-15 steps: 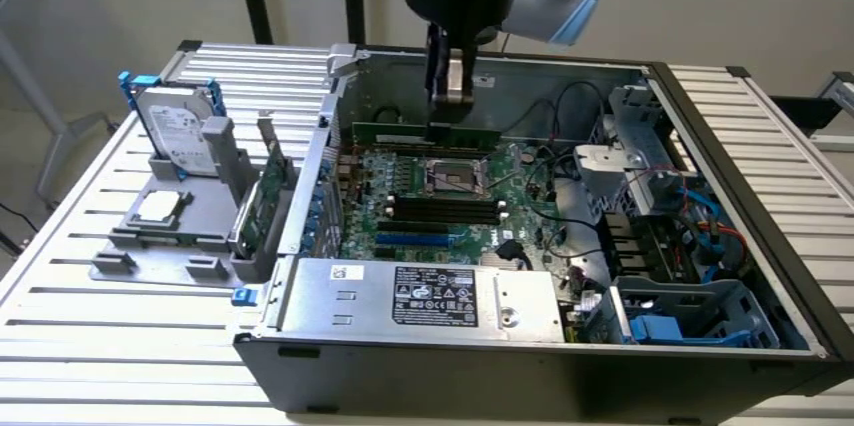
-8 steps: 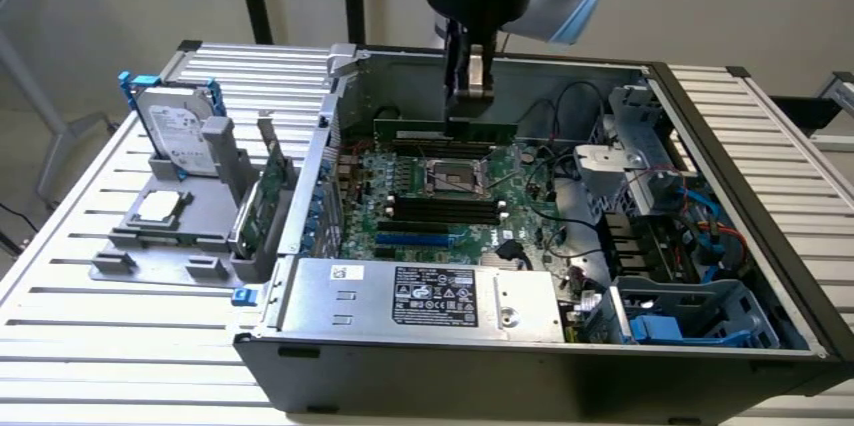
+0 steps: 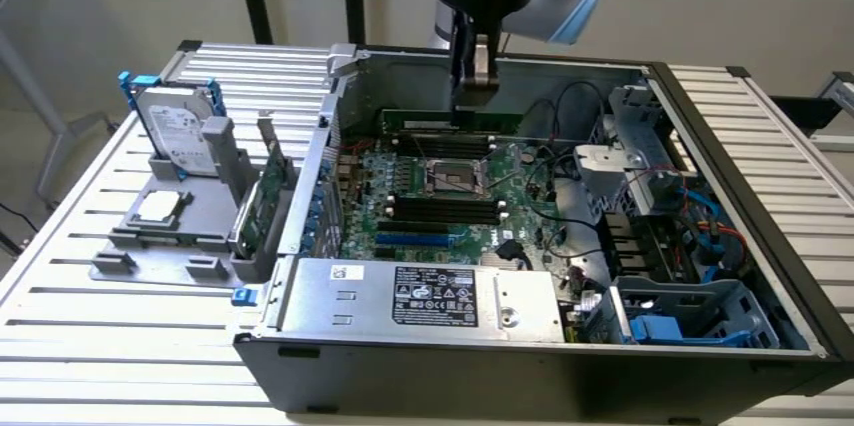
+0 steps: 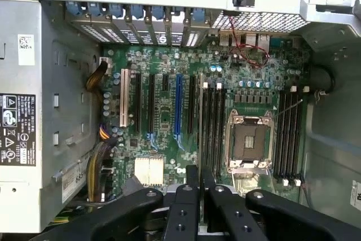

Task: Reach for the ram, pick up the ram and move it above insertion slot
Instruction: 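Pick up the ram and move it above insertion slot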

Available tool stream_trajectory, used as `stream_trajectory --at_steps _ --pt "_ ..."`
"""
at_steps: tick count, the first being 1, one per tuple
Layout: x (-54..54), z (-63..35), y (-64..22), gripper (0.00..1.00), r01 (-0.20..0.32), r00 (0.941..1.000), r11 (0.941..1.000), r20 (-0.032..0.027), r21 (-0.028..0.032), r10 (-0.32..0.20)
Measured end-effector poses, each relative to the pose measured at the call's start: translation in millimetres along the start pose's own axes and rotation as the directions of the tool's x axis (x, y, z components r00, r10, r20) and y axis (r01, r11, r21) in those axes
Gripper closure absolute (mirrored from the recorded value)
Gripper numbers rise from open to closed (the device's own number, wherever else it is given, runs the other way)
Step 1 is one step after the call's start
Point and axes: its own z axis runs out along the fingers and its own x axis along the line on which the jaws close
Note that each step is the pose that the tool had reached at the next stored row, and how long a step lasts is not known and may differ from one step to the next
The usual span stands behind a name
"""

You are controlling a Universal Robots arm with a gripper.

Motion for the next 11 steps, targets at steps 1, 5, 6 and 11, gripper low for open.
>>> stream_trajectory --at_steps 1,5,6,11 --pt "-1.9 0.3 -0.2 0.87 -0.001 1.0 1.0 0.0 0.0001 0.001" --pt "-8.2 1.5 -1.5 0.87 -0.008 1.0 1.0 0.0 0.0004 0.008" --pt "-9.5 1.8 -2.1 0.87 -0.01 0.9999 0.9999 0.0 0.0005 0.01" --pt "-12.8 2.3 -4.8 0.87 -0.025 0.9997 0.9997 0.0001 0.0011 0.025"
